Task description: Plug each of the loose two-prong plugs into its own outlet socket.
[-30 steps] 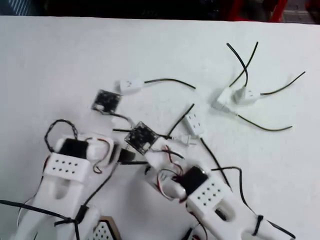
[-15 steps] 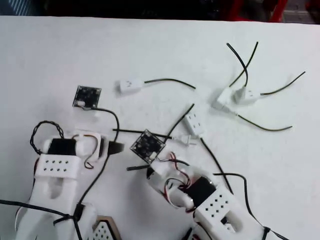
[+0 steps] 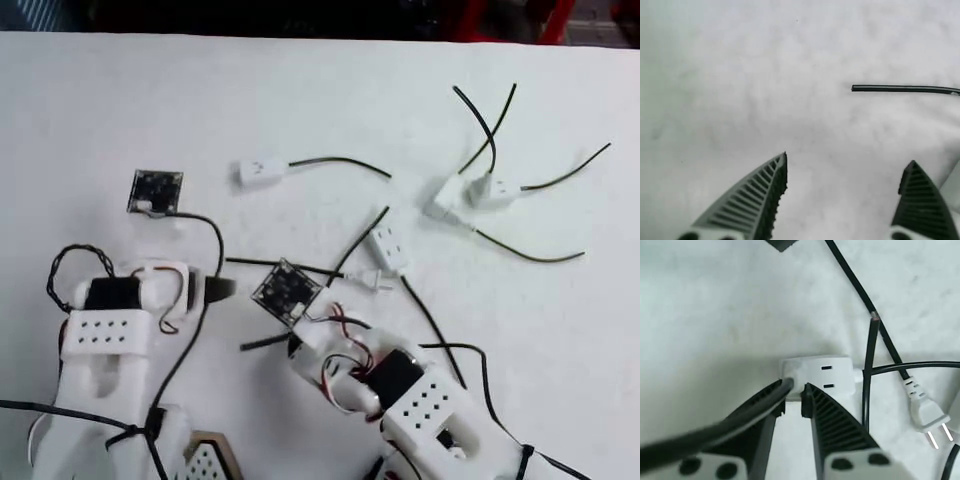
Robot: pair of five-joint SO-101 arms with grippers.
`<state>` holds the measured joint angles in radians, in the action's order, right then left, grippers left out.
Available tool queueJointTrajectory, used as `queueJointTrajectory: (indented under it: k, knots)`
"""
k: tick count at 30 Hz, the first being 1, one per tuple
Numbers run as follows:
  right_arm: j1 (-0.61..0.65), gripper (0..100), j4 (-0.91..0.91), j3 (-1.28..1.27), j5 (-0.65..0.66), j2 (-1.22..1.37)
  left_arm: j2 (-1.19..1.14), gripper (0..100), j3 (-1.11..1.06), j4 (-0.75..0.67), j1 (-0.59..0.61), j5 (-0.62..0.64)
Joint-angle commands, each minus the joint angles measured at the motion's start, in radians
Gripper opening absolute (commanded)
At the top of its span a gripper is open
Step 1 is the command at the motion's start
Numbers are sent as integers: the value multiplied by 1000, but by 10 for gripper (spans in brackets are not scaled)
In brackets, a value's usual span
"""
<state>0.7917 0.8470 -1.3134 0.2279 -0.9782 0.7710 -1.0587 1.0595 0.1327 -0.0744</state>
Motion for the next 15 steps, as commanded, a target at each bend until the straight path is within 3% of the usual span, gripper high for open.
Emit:
queueJointTrajectory:
  k: [1,15]
  knots:
    - [5,16,39,5,17,15,31,349,11,-18,15,-8]
    - [-18,16,71,34,110,16,30,349,11,-18,18,-8]
